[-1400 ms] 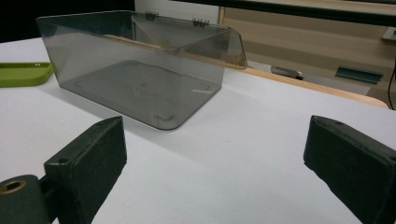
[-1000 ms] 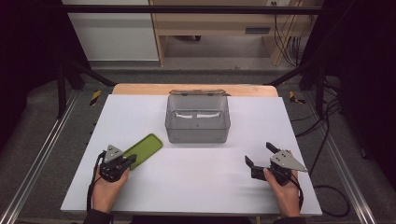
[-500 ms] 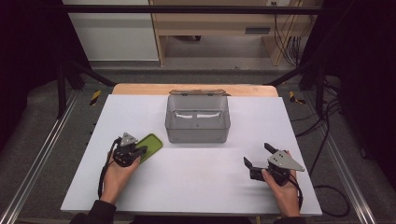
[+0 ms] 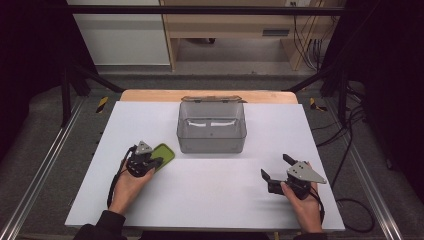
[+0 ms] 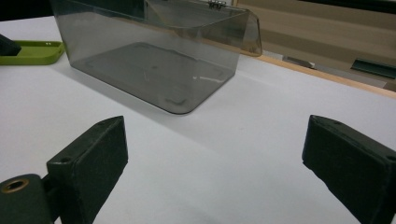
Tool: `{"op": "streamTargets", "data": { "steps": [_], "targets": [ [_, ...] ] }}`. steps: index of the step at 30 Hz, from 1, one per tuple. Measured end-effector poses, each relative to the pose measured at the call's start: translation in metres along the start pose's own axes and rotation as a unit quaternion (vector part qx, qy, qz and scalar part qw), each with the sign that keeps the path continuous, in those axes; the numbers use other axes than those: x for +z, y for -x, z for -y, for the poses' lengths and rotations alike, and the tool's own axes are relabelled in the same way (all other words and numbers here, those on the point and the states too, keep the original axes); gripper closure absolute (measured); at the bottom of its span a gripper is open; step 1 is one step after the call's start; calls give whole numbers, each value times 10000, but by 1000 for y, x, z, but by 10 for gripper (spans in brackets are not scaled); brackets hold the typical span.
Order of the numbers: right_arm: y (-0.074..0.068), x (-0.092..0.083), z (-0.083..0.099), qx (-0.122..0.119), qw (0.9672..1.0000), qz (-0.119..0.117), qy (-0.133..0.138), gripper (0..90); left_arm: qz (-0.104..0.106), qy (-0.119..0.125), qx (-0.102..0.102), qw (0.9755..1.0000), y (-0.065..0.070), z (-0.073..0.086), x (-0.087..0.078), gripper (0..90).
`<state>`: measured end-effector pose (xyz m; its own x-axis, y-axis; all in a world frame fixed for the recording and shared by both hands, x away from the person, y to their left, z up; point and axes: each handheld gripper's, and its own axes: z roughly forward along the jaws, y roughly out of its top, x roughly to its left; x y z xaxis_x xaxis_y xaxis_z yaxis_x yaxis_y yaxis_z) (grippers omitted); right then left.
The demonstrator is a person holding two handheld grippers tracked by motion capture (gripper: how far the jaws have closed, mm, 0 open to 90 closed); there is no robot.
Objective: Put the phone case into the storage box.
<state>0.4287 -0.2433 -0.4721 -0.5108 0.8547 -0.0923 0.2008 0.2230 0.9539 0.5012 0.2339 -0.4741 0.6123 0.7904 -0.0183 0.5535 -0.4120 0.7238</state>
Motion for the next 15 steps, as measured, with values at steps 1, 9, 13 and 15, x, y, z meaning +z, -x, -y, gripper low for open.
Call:
{"op": "streamTargets", "data": {
  "steps": [1, 9, 13, 15],
  "targets": [
    [0, 0, 0, -6, 10000, -10, -7, 69, 63, -8, 18, 10000, 2, 1, -1, 900],
    [-1, 0, 1, -36, 10000, -19, -46, 69, 384, -45, 93, 9992, 23, 8, -8, 900],
    [-1, 0, 1, -32, 10000, -33, -59, 68, 395, -89, 212, 9990, 40, 11, -11, 900],
    [-1, 0, 1, -29, 10000, -45, -69, 68, 385, -104, 305, 9987, 50, 12, -12, 900]
  ]
}}
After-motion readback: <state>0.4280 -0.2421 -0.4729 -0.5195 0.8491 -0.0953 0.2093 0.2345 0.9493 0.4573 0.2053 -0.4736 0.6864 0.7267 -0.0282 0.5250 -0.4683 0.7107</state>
